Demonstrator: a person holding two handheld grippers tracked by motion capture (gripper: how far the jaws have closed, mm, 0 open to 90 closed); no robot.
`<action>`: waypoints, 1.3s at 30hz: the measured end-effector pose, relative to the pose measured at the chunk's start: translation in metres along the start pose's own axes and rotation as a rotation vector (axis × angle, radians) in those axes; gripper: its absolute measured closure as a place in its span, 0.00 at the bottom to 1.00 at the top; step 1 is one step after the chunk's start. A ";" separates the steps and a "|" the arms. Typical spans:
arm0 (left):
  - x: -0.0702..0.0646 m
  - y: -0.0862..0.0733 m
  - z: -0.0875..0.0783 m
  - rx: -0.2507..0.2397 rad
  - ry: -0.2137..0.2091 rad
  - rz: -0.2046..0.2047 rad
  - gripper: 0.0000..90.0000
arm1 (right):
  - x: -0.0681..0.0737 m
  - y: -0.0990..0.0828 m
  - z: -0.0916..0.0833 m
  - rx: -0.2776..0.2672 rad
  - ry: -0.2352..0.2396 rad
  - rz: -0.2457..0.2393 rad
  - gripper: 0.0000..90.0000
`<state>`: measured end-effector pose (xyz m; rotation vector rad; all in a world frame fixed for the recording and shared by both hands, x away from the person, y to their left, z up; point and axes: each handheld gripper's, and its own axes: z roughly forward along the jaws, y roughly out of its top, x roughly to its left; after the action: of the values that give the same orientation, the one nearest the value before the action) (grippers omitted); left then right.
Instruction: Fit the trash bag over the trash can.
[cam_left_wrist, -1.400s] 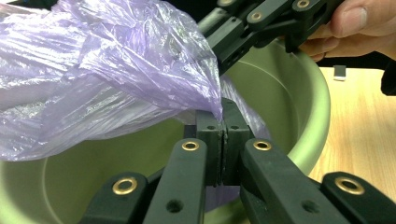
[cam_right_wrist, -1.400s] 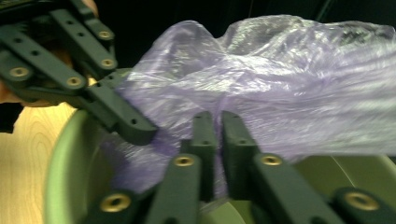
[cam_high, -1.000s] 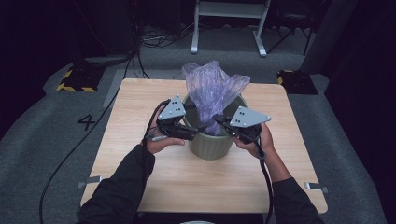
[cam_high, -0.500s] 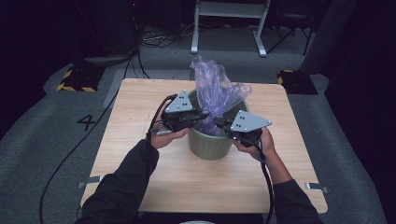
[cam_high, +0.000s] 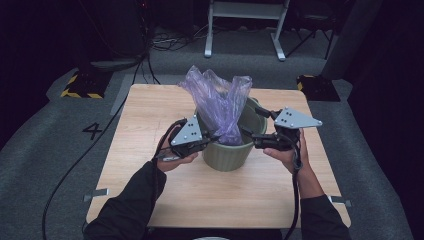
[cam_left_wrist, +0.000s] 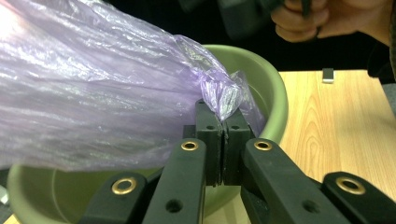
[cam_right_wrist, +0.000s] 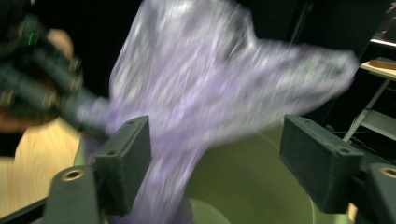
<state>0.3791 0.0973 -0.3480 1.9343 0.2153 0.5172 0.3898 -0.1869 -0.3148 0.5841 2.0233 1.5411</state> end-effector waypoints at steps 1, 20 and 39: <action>-0.001 0.000 0.001 0.000 -0.007 -0.002 0.98 | 0.000 0.003 0.001 -0.010 0.006 0.021 0.25; -0.003 -0.006 0.002 -0.037 -0.019 -0.035 0.95 | 0.016 0.003 0.040 0.131 0.057 0.026 0.98; 0.015 -0.015 -0.029 -0.133 0.022 -0.238 0.25 | 0.026 -0.002 0.013 0.050 0.090 -0.070 1.00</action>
<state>0.3808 0.1336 -0.3483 1.7464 0.4096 0.3849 0.3776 -0.1617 -0.3232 0.4652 2.1313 1.5039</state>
